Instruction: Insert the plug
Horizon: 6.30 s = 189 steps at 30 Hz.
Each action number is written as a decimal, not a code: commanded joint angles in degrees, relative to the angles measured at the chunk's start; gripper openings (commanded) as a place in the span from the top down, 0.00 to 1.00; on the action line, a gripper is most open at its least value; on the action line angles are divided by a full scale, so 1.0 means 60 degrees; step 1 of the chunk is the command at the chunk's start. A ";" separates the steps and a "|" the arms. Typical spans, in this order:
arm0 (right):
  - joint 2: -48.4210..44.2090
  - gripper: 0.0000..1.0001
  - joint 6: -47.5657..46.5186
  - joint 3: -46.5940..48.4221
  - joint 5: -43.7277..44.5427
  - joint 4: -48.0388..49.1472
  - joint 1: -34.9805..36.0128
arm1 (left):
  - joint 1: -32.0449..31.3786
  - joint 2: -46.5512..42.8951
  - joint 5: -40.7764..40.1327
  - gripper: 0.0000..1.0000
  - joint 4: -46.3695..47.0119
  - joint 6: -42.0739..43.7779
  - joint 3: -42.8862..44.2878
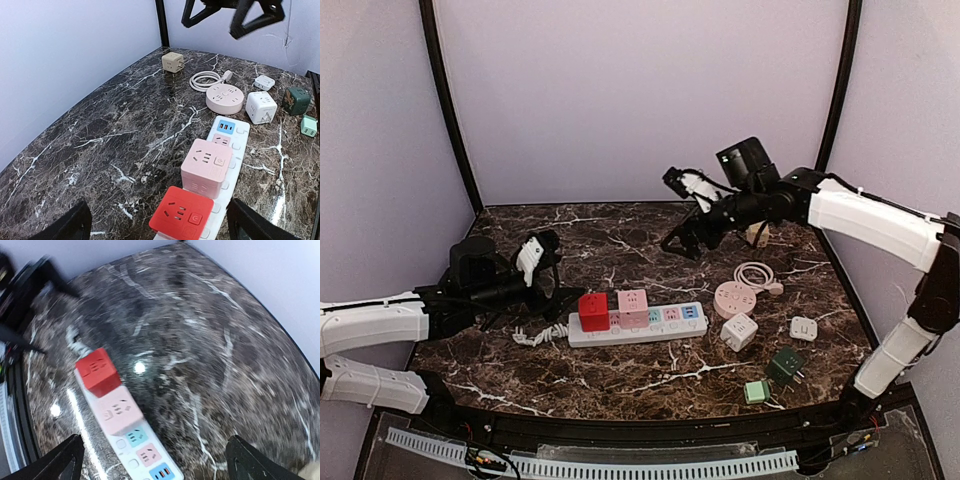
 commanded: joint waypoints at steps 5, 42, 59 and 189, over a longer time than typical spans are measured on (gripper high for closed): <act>-0.2280 0.07 0.5585 -0.3838 0.3484 -0.1082 -0.1671 | -0.0053 -0.0239 0.0364 0.06 0.0314 -0.0440 -0.0143; -0.2860 1.00 0.3111 -0.4376 0.2722 -0.1414 0.0501 | -0.0260 -0.0050 0.0539 0.07 0.0331 -0.1653 0.0575; -0.2075 1.00 -0.5092 -0.3911 0.3923 0.7944 0.2829 | -0.1106 0.1554 0.2742 0.02 -0.1419 -0.2657 0.3995; 0.3726 0.64 -0.2817 -0.1849 0.0852 -0.0530 0.0123 | -0.0515 0.0343 0.0071 0.02 0.0230 0.0878 0.0453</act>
